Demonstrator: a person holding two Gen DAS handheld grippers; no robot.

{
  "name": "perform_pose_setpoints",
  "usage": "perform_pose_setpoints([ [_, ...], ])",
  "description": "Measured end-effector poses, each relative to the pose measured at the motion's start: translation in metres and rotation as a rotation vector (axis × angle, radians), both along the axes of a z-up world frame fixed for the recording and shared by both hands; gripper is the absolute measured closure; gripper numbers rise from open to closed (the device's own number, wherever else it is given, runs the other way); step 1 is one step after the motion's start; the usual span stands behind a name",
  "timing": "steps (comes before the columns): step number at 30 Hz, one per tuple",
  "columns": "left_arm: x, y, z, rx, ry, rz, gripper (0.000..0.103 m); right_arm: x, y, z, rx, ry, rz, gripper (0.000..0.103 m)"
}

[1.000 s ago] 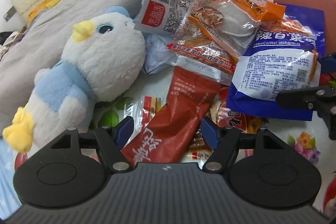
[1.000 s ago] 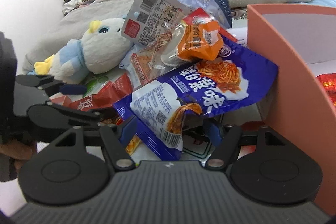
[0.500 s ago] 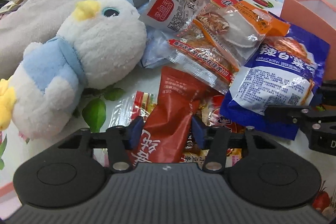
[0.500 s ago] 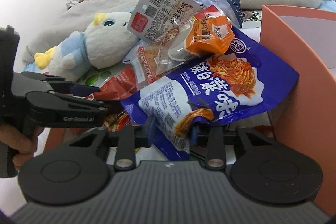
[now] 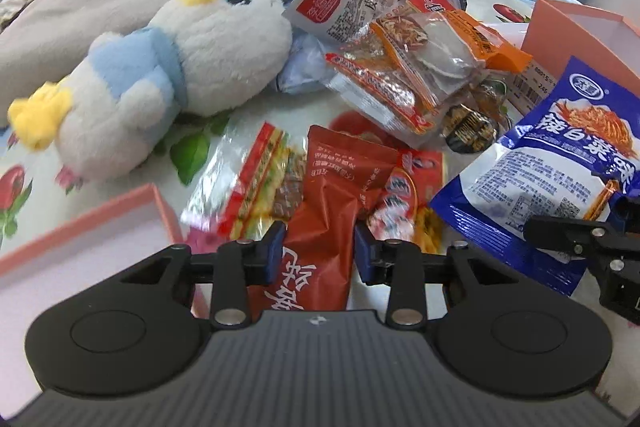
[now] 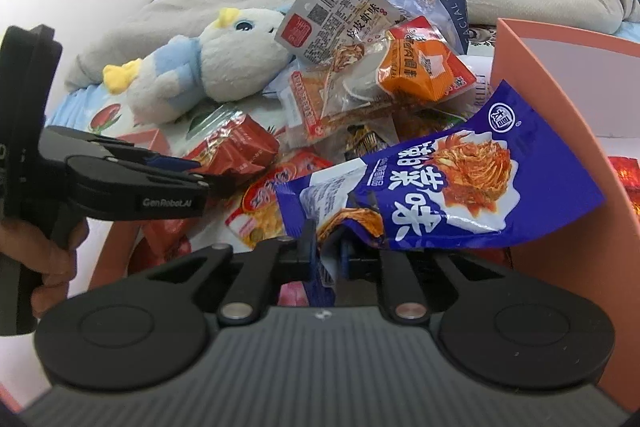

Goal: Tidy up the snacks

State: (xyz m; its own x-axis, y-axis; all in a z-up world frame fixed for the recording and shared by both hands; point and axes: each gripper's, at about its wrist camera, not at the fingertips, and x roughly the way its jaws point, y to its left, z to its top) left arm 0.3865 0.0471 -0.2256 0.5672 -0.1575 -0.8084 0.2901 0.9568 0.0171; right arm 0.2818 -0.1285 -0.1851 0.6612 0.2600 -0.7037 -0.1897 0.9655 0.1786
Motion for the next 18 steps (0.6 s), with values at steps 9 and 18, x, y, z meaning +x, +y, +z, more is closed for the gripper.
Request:
perform_pose_setpoints([
  [9, -0.045, 0.001, 0.014, -0.102, 0.002, 0.137, 0.062, -0.036, -0.003, 0.007, -0.027, 0.013, 0.045, 0.090],
  [18, -0.090, 0.002, 0.026, -0.189, 0.001, 0.280, 0.062, -0.065, -0.005, 0.020, -0.063, 0.006, 0.088, 0.090],
])
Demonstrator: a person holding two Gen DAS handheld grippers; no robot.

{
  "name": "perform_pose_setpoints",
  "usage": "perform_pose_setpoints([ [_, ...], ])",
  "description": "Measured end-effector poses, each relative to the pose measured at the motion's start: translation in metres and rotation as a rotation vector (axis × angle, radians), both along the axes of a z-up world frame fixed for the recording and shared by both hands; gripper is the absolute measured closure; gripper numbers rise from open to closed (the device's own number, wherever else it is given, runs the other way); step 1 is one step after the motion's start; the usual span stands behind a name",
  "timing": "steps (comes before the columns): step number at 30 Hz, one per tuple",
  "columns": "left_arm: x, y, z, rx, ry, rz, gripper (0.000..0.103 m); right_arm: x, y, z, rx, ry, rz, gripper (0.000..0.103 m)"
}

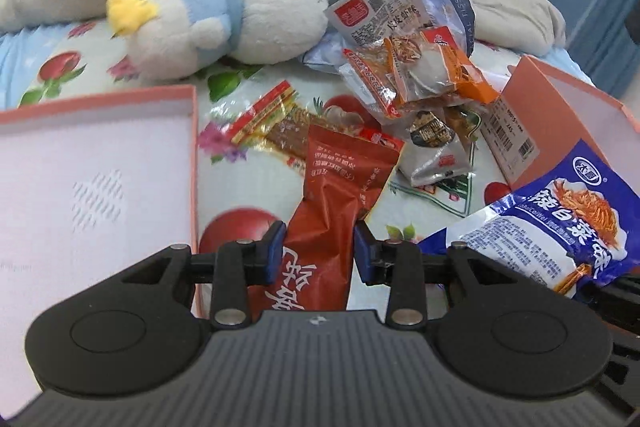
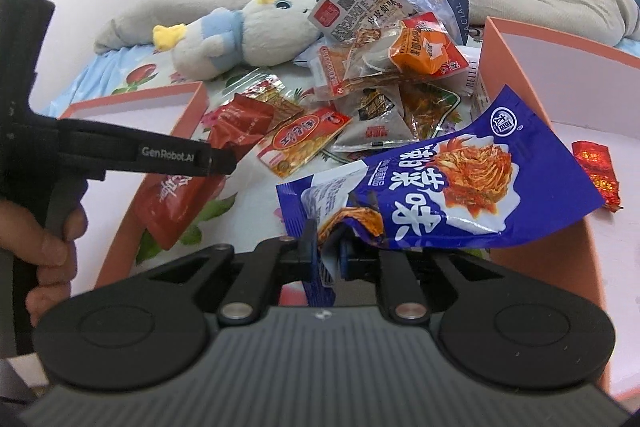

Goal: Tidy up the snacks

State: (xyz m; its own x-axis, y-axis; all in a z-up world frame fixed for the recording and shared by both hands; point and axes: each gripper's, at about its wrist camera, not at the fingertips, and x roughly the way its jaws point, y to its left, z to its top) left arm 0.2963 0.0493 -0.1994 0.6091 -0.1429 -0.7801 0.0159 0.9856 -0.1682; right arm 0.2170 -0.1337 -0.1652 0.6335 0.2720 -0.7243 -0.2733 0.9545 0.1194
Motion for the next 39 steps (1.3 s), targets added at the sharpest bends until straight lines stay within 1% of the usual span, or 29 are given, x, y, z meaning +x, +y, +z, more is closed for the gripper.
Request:
perform_pose_setpoints([
  [3, -0.015, 0.001, 0.002, -0.027, 0.005, 0.040, 0.062, -0.008, -0.001, 0.002, 0.001, 0.001, 0.012, 0.090],
  [6, -0.033, 0.000, 0.002, -0.033, 0.013, 0.077, 0.062, -0.015, -0.003, 0.003, -0.002, 0.011, 0.018, 0.090],
  [8, -0.044, -0.001, 0.002, -0.056, 0.023, 0.093, 0.062, -0.021, -0.003, 0.005, -0.005, 0.013, 0.026, 0.090],
  [13, -0.069, -0.003, 0.004, -0.068, 0.031, 0.134, 0.062, -0.038, -0.003, 0.011, -0.020, 0.011, 0.049, 0.090],
  [17, -0.083, -0.007, 0.007, -0.066, 0.035, 0.145, 0.062, -0.048, -0.005, 0.017, -0.032, 0.010, 0.060, 0.090],
  [19, -0.090, -0.008, 0.009, -0.078, 0.036, 0.159, 0.062, -0.052, -0.007, 0.020, -0.041, 0.007, 0.062, 0.090],
  [28, -0.100, -0.014, 0.030, -0.094, 0.022, 0.184, 0.062, -0.062, -0.011, 0.038, -0.050, -0.007, 0.079, 0.090],
  [34, -0.098, -0.023, 0.054, -0.104, 0.007, 0.186, 0.062, -0.062, -0.017, 0.060, -0.042, -0.032, 0.083, 0.090],
  [39, -0.091, -0.033, 0.082, -0.099, -0.024, 0.173, 0.062, -0.057, -0.030, 0.083, -0.034, -0.062, 0.060, 0.090],
])
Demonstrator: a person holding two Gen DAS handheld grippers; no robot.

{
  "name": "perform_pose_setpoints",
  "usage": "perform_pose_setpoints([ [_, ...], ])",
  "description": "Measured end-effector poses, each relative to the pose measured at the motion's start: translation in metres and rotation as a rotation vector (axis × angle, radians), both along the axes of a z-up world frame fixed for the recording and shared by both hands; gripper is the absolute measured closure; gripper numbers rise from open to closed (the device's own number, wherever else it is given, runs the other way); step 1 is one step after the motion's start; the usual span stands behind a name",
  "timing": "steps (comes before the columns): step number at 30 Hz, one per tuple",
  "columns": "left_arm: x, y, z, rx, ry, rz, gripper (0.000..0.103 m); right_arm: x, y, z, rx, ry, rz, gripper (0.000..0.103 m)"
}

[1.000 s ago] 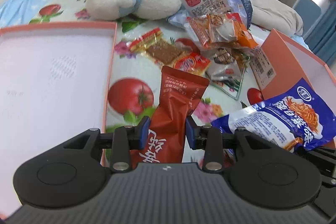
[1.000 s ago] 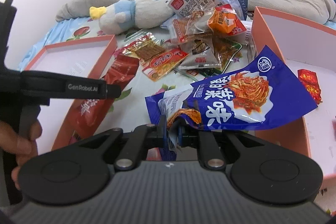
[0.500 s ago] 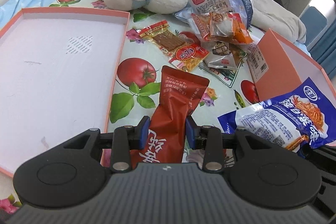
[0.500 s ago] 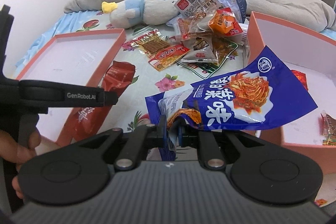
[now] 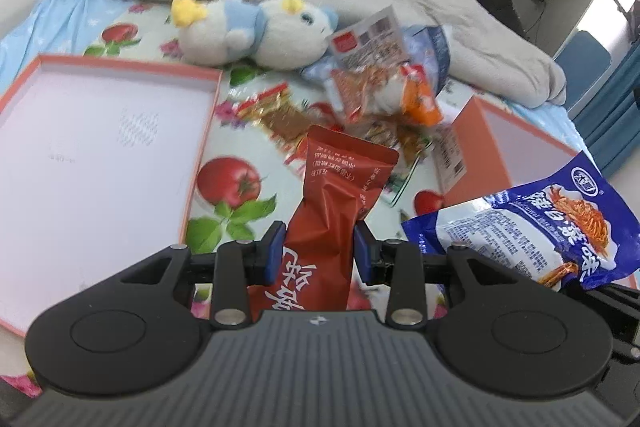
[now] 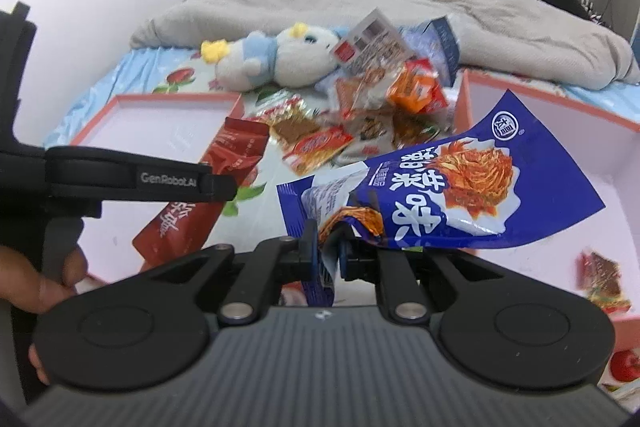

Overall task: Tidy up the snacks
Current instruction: 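Lift the red wrapper with the left tool while the right tool lifts the blue bag, then carry both packets over the deep pink box and open both tools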

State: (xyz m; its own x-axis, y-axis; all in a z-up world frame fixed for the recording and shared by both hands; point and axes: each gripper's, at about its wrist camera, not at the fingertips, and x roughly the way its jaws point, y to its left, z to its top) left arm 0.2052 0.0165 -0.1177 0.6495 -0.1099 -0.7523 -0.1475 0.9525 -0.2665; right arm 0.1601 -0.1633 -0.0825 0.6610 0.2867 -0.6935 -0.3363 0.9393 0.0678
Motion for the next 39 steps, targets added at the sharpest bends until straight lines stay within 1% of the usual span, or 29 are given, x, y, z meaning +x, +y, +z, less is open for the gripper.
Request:
perform_pose_setpoints([
  [7, 0.019, -0.018, 0.040, 0.004, -0.060, -0.019, 0.062, 0.016, -0.024, 0.033, 0.005, -0.061, -0.044, 0.090],
  [12, 0.034, -0.037, 0.068, 0.005, -0.107, -0.043, 0.062, 0.026, -0.041, 0.050, 0.011, -0.091, -0.071, 0.090],
  [20, 0.056, -0.073, 0.103, -0.003, -0.164, -0.086, 0.062, 0.043, -0.072, 0.076, 0.016, -0.152, -0.119, 0.090],
  [24, 0.067, -0.095, 0.115, -0.005, -0.189, -0.118, 0.062, 0.052, -0.091, 0.081, 0.020, -0.166, -0.148, 0.090],
  [28, 0.081, -0.121, 0.121, -0.019, -0.196, -0.153, 0.062, 0.062, -0.113, 0.084, 0.025, -0.173, -0.180, 0.090],
  [32, 0.097, -0.151, 0.119, -0.037, -0.184, -0.206, 0.062, 0.070, -0.135, 0.081, 0.011, -0.168, -0.214, 0.090],
  [35, 0.110, -0.177, 0.110, -0.034, -0.162, -0.252, 0.062, 0.079, -0.155, 0.074, 0.020, -0.139, -0.246, 0.090],
  [39, 0.128, -0.210, 0.086, -0.042, -0.104, -0.310, 0.062, 0.088, -0.178, 0.057, 0.006, -0.102, -0.279, 0.090],
])
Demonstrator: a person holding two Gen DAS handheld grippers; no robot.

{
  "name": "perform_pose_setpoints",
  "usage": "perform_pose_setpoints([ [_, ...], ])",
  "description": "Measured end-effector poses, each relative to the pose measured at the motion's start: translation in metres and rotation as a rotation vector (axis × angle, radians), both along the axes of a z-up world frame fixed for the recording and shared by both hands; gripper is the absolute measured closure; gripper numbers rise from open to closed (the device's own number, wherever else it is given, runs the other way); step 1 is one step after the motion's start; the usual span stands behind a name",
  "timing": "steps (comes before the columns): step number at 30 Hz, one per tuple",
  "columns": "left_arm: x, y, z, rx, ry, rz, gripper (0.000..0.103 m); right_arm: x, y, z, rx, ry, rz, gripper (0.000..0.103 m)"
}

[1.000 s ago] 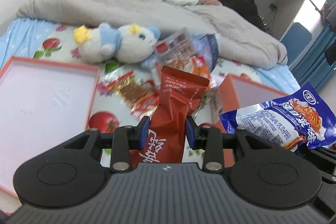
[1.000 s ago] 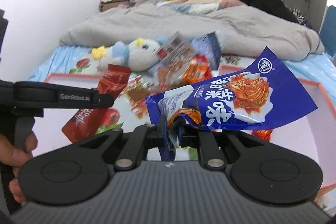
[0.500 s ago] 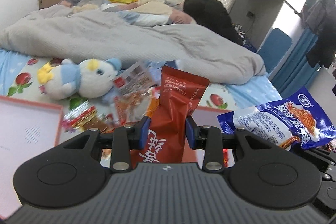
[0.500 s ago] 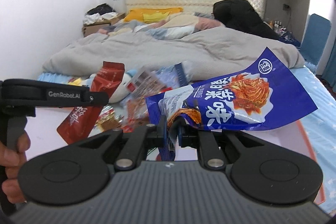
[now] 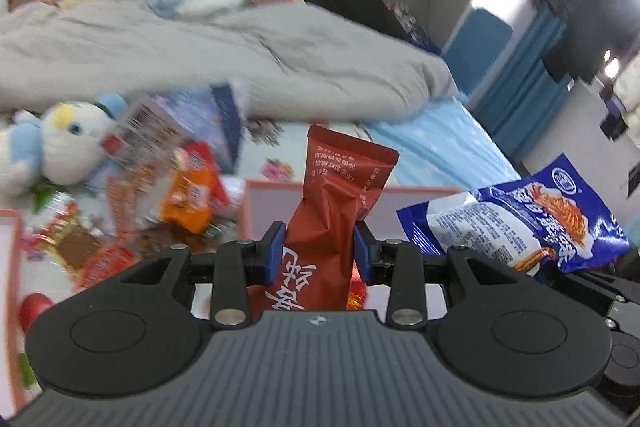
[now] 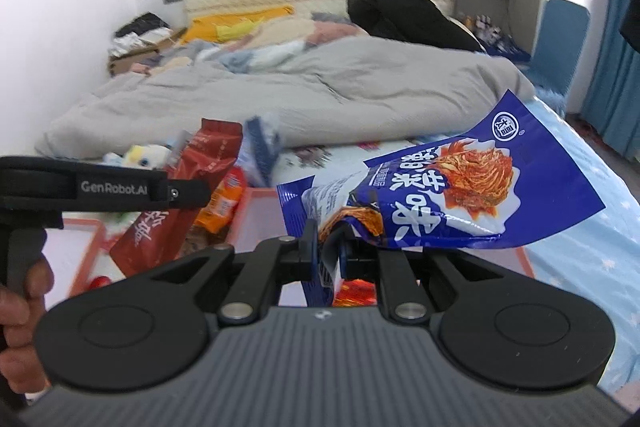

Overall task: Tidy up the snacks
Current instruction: 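Carry both packets over the deep pink box and open both tools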

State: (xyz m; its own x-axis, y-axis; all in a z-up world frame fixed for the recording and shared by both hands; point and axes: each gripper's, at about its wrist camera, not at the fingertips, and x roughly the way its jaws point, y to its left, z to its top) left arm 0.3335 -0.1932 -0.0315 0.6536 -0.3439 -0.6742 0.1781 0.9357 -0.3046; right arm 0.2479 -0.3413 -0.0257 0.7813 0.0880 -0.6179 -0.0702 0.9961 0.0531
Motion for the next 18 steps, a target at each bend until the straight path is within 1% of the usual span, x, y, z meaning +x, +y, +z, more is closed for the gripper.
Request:
perform_pose_setpoints([
  [6, 0.025, -0.048, -0.046, 0.030, 0.097, -0.082, 0.062, 0.014, -0.032, -0.040, 0.016, 0.108, -0.043, 0.090],
  [11, 0.039, -0.072, -0.081, 0.037, 0.181, -0.126, 0.062, 0.022, -0.053, -0.075, 0.038, 0.216, -0.066, 0.090],
  [15, 0.042, -0.084, -0.101, 0.067, 0.210, -0.152, 0.062, 0.022, -0.064, -0.098, 0.045, 0.274, -0.077, 0.090],
  [18, 0.044, -0.089, -0.110, 0.076, 0.228, -0.166, 0.061, 0.021, -0.069, -0.110, 0.055, 0.306, -0.081, 0.089],
])
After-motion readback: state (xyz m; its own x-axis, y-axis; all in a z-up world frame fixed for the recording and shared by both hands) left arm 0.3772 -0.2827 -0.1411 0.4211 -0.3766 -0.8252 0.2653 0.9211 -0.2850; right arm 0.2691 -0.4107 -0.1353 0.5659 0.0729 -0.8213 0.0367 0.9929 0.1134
